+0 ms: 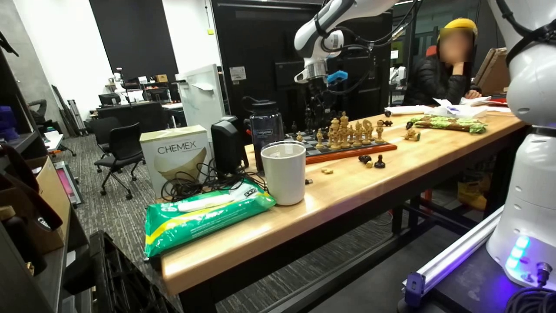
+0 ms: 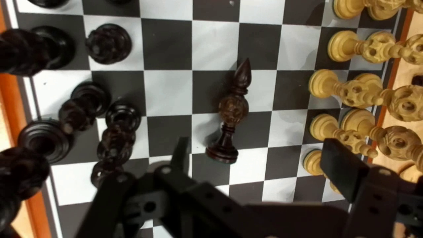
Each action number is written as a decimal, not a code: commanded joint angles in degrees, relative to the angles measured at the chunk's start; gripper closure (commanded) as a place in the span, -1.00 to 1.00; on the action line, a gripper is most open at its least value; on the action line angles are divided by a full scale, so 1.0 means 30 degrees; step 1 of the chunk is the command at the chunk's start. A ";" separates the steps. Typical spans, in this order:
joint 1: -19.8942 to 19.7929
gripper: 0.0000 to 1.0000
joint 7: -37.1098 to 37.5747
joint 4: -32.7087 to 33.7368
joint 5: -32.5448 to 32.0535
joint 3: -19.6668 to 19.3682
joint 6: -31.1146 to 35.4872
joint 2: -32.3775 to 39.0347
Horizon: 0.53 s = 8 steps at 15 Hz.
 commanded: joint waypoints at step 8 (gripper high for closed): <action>-0.1850 -1.00 -0.7309 -0.7576 0.7023 0.0116 0.6886 -0.4543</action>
